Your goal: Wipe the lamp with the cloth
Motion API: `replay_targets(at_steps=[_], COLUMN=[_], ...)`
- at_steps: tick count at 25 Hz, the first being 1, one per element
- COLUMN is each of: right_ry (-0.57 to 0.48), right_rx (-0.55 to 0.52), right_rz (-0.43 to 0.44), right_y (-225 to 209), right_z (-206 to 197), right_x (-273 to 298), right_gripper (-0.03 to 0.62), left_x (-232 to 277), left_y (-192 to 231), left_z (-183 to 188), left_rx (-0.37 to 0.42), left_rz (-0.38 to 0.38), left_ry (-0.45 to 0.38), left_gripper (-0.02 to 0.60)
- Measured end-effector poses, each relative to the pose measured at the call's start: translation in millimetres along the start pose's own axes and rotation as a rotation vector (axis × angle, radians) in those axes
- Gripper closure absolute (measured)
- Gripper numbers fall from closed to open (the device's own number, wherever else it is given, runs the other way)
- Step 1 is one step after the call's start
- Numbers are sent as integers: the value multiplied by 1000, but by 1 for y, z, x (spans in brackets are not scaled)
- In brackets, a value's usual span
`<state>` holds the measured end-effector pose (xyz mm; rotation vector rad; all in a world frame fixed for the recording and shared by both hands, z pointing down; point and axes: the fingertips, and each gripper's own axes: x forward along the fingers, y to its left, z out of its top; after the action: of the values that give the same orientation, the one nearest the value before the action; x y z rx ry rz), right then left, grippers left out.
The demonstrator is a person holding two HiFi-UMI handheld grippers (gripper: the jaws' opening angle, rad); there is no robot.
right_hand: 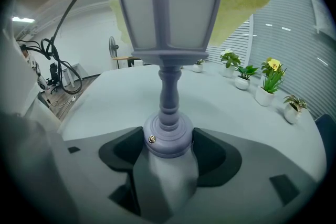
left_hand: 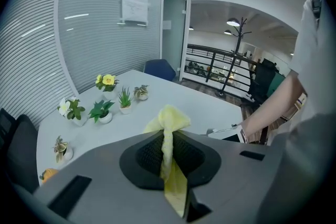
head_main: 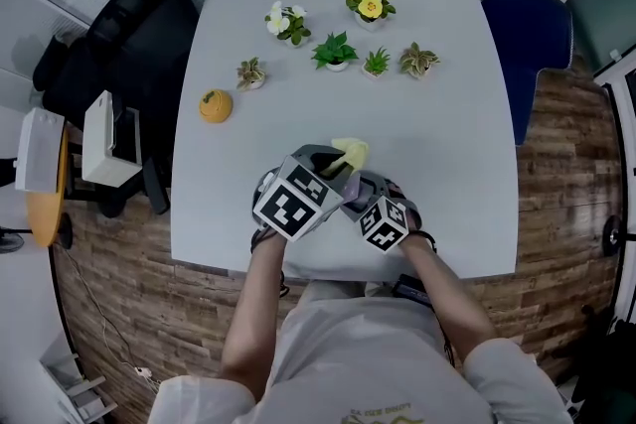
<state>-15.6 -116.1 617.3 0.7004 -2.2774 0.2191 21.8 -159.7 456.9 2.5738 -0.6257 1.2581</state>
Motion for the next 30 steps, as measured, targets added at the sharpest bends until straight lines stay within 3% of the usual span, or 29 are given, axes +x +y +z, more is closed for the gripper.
replay_targets(at_steps=[15,30], right_ry=[2,6], right_rx=[2,6], right_rz=[4,9], right_y=[1,0], right_z=[0,0], right_x=[0,0], right_gripper=[276,276], left_x=[5,-6], left_y=[-23,-35], left_z=[6,3], left_rx=[128,129], left_rz=[8,14], left_ry=[61,29], left_gripper=[554,554])
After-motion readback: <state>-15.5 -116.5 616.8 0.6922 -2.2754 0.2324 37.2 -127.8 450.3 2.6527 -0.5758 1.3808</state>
